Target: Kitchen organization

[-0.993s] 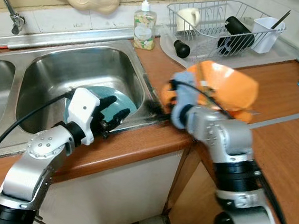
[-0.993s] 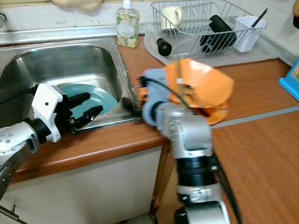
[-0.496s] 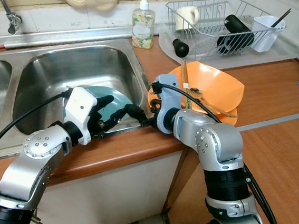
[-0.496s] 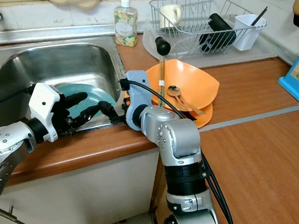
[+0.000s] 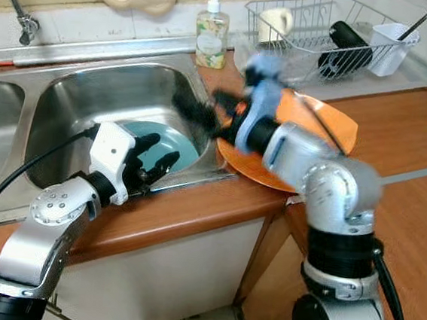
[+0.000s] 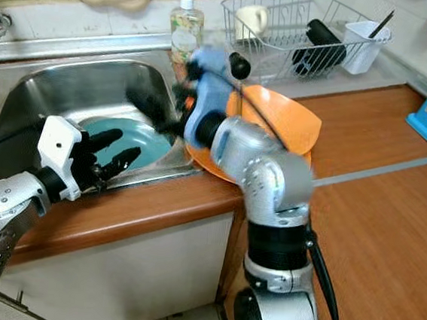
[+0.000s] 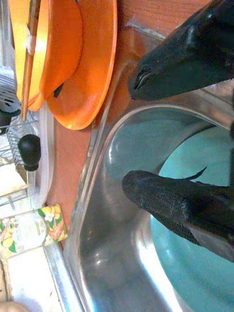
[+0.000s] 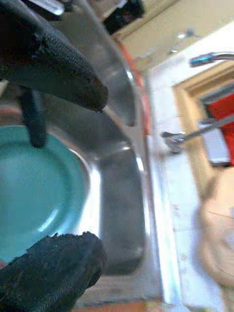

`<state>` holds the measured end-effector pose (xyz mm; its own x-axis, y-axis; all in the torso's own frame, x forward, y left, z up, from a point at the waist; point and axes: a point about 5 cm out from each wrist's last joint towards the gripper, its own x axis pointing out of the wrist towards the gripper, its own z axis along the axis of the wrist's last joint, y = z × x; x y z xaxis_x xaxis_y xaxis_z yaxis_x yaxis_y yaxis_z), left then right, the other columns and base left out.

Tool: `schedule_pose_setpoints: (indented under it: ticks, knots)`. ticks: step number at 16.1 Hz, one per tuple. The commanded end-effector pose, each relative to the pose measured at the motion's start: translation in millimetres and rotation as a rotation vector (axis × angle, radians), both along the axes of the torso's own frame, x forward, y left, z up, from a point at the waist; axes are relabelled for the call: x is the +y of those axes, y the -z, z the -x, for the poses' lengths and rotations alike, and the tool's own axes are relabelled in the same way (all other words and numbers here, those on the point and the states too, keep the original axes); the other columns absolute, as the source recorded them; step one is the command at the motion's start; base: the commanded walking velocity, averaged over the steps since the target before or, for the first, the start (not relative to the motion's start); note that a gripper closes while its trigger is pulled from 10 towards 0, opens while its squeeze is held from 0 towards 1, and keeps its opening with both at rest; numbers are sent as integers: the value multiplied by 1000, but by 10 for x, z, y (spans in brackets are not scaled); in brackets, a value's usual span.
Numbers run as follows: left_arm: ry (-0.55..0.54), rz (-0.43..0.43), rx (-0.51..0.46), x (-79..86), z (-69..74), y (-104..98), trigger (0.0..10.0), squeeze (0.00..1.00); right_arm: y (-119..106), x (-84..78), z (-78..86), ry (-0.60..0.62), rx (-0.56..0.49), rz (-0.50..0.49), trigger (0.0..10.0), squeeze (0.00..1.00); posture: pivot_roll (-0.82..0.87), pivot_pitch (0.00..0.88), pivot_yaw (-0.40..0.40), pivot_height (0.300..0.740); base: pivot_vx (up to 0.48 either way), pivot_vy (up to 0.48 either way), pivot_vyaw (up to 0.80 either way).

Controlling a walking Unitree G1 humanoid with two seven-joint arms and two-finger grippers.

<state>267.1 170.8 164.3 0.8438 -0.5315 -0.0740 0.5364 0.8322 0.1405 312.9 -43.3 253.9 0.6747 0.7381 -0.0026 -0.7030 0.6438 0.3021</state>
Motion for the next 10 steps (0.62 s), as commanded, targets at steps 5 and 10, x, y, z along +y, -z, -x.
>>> schedule_pose_setpoints:
  ticks: [5, 10]
  knots:
    - [17, 30, -12, -54, -9, -46, 10000, 0, -357, -670, -183, 342, -228, -10, 10000, 0, -12, 0, 63, 740, 0, 0, 0]
    - [77, 70, 7, -201, 32, -12, 10000, 0, -265, -1759, -243, 803, -249, 181, 10000, 0, -34, 0, 69, 740, 0, 0, 0]
